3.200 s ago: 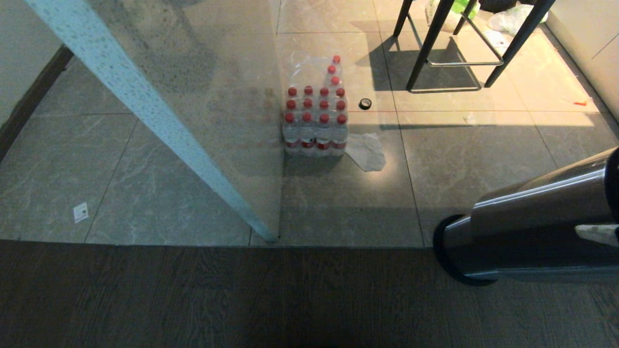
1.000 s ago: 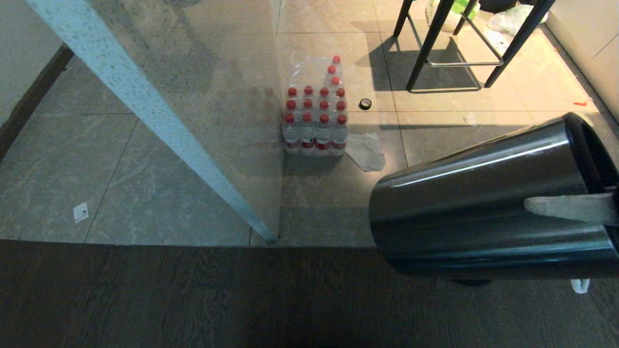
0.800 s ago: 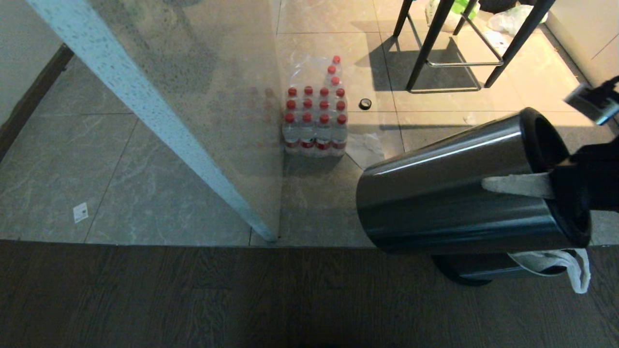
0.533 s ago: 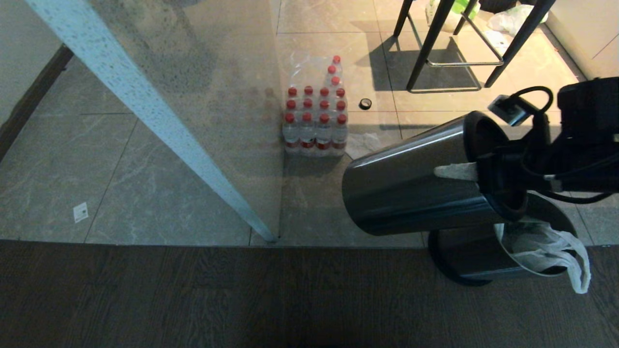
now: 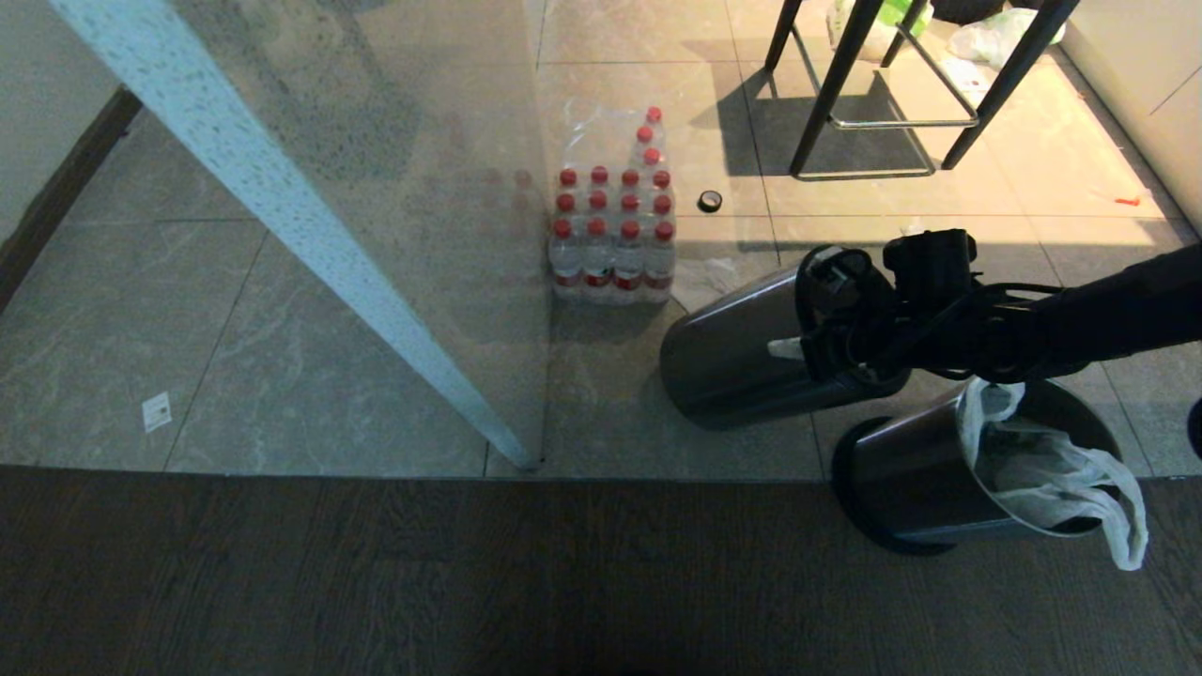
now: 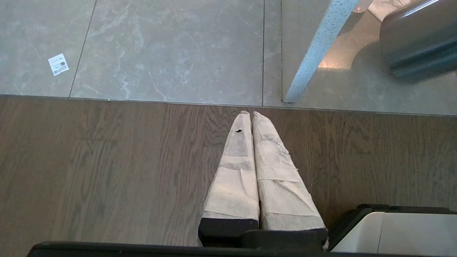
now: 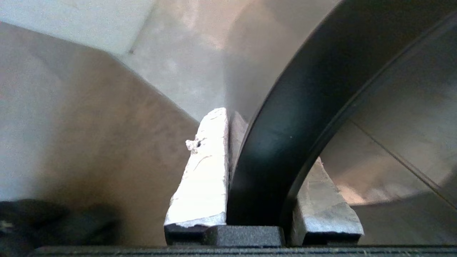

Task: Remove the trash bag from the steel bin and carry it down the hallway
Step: Place the outer trash can on the ground

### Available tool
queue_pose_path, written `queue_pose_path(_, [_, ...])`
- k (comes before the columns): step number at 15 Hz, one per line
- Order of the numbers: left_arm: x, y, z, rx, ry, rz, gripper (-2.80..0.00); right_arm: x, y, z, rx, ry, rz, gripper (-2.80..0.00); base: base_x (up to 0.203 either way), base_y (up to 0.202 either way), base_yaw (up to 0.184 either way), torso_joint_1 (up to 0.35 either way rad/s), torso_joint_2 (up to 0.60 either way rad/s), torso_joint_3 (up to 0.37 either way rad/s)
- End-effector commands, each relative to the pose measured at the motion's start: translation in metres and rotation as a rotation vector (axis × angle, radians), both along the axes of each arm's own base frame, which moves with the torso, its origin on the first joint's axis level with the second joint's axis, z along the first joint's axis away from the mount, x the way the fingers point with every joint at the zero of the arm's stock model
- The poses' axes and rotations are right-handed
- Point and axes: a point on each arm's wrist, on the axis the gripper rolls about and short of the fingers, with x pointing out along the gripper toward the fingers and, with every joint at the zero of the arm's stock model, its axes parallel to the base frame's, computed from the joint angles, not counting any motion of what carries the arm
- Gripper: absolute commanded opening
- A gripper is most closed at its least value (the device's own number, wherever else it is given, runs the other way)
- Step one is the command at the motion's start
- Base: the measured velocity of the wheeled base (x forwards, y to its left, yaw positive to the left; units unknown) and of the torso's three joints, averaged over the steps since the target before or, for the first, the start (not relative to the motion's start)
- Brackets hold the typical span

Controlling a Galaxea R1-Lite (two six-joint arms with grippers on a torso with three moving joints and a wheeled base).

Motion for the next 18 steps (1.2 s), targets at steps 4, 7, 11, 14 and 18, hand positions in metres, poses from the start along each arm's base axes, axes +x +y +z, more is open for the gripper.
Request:
queue_pose_path(4, [0.0, 0.0, 0.0, 0.0, 0.0, 0.001, -2.8, 0.034, -0.011, -0.03, -0.045, -0.015, -0.013, -2.8, 0.0, 0.0, 0.0, 0.0, 0.0, 0.0])
queue_pose_path(7, [0.0, 0.0, 0.0, 0.0, 0.0, 0.001, -2.8, 0.034, -0.013, -0.025, -0.045, -0.019, -0.018, 0.0, 0.0, 0.0, 0.0, 0.0, 0.0, 0.0])
queue_pose_path(11, [0.0, 0.0, 0.0, 0.0, 0.0, 0.001, -2.8, 0.03, -0.013, 0.005, -0.034, -0.079, -0.017, 0.0, 0.0, 0.0, 0.0, 0.0, 0.0, 0.0])
queue_pose_path(14, [0.0, 0.0, 0.0, 0.0, 0.0, 0.001, -2.8, 0.026, -0.013, 0.029, -0.029, -0.091, -0.015, 0.0, 0.0, 0.0, 0.0, 0.0, 0.0, 0.0])
queue_pose_path(18, [0.0, 0.0, 0.0, 0.0, 0.0, 0.001, -2.8, 0.012, -0.014, 0.065, -0.027, -0.111, -0.012, 0.0, 0.0, 0.0, 0.0, 0.0, 0.0, 0.0])
